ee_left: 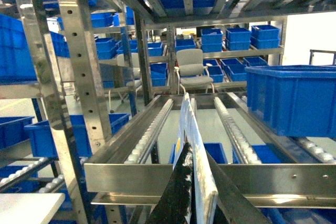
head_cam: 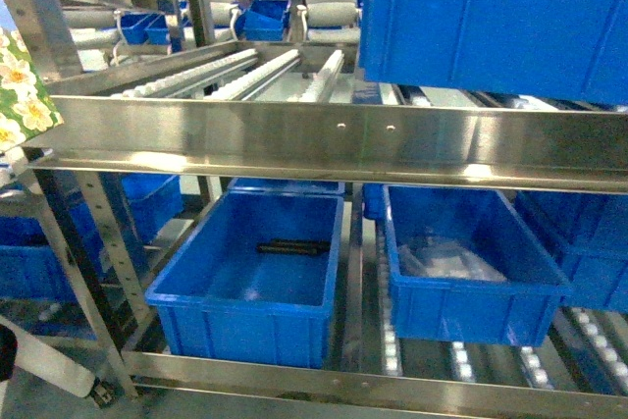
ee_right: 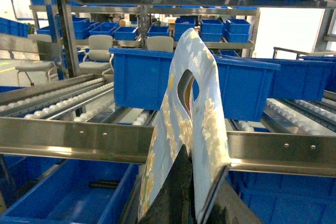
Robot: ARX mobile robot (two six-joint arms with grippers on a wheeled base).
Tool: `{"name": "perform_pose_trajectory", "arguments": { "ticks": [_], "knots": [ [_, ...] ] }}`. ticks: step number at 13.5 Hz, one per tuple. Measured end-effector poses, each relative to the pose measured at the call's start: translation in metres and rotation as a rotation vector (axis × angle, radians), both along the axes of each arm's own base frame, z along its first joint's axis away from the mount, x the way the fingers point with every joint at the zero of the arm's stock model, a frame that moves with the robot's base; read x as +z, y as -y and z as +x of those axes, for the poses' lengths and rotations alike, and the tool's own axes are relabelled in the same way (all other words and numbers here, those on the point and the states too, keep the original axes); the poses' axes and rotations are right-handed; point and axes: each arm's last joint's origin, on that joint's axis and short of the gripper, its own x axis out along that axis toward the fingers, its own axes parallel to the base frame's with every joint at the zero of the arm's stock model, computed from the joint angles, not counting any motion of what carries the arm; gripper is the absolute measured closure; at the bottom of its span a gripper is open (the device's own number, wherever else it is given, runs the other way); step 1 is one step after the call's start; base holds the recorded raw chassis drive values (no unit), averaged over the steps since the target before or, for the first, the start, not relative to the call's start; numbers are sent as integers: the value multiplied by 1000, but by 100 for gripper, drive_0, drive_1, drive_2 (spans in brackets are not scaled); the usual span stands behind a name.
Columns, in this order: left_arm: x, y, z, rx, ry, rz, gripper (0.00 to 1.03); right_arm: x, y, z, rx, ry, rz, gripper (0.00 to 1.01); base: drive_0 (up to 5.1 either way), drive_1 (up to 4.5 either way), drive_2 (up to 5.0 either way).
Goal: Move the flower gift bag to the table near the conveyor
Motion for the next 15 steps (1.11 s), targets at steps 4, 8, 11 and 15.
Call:
{"name": "perform_pose_trajectory", "arguments": {
  "ticks": [4,8,11,15],
  "knots": [
    [0,0,0,0,-1,0,101,0,0,0,0,0,0,99,-499,242,242],
    [0,0,0,0,0,0,101,0,0,0,0,-5,0,99,-498,243,243],
    [0,0,0,-1,-1,0,101,-1,0,0,0,-6,0,99,-496,245,245],
    [0,0,0,0,-1,0,101,0,0,0,0,-3,0,99,-496,245,245]
  ]
}}
